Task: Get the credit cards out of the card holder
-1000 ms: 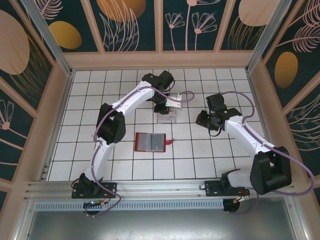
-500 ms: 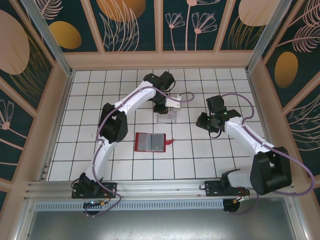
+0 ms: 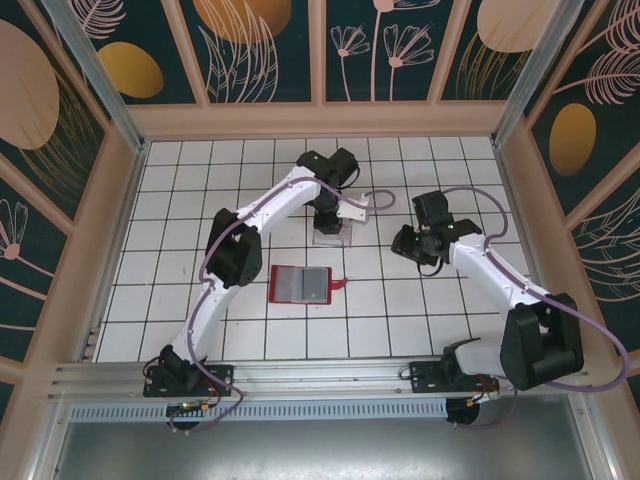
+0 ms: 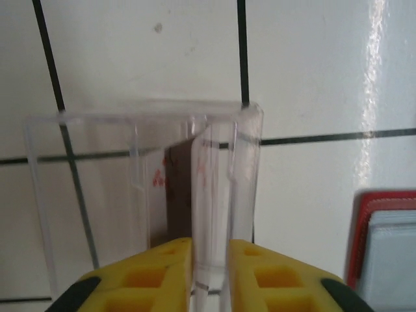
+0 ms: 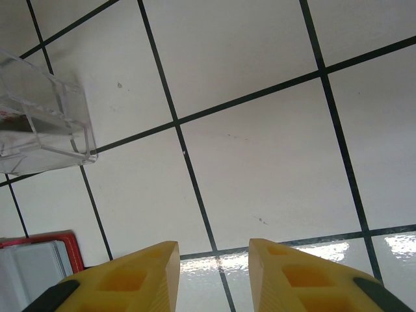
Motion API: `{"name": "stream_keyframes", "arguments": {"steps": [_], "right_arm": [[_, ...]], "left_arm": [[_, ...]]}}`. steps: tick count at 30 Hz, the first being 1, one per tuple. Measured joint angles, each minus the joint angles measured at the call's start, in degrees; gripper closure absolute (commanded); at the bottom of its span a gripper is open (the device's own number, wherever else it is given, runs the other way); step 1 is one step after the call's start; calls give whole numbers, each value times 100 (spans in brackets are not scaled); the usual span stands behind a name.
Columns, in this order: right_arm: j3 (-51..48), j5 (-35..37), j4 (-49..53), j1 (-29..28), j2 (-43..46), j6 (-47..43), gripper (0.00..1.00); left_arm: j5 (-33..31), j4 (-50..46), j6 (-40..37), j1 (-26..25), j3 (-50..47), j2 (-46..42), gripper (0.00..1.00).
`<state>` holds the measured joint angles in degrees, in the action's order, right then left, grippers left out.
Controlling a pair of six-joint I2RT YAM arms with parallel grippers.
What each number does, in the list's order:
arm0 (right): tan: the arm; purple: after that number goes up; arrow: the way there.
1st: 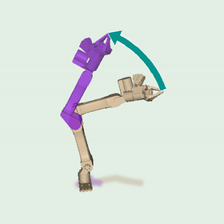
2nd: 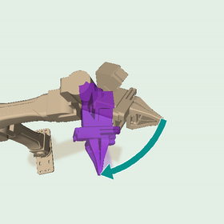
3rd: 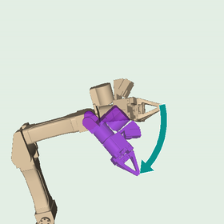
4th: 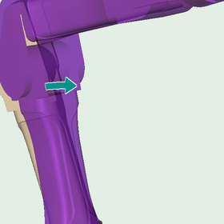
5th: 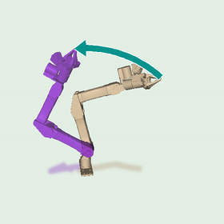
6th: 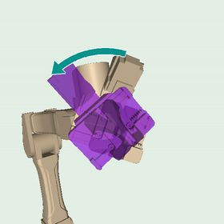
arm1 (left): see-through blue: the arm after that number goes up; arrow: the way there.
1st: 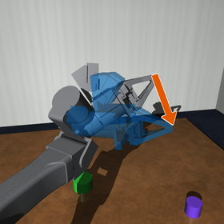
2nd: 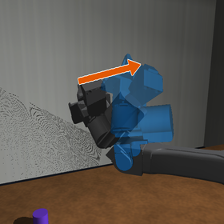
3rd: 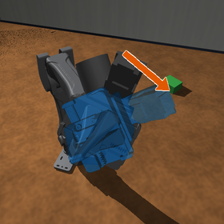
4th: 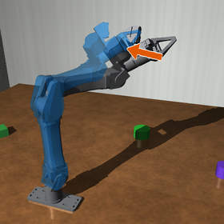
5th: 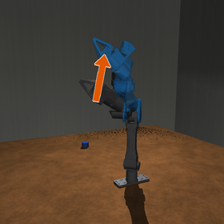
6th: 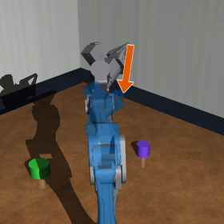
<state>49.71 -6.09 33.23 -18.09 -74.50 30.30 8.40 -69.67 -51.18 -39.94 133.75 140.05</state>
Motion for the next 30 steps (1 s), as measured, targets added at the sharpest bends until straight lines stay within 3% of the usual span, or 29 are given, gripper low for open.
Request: {"name": "stream_keyframes", "arguments": {"steps": [2, 6, 13, 18, 21, 24, 30], "right_arm": [[0, -4, 0, 0, 0, 2, 66], [-2, -42, -42, -46, 0, 9, 66], [-2, -238, -269, -555, -160, 66, 65], [-2, -555, -568, -1097, -588, 157, 64], [-2, -741, -756, -1405, -868, 199, 63], [0, -914, -929, -1639, -1141, 236, 63], [2, -1126, -1167, -1880, -1537, 310, 63]], "left_arm": [[11, 17, 92, -2, 111, 26, 58], [7, 216, 289, -2, 203, -87, 53], [2, 1198, 1147, -2, -568, -1012, 55], [-317, 2568, 2531, -2, -2020, -2194, 57], [-649, 3237, 3486, 9, -2754, -2706, 64], [-1014, 3681, 4430, 28, -3318, -3047, 59], [-1237, 4350, 6070, 46, -4660, -3674, 65]]}}
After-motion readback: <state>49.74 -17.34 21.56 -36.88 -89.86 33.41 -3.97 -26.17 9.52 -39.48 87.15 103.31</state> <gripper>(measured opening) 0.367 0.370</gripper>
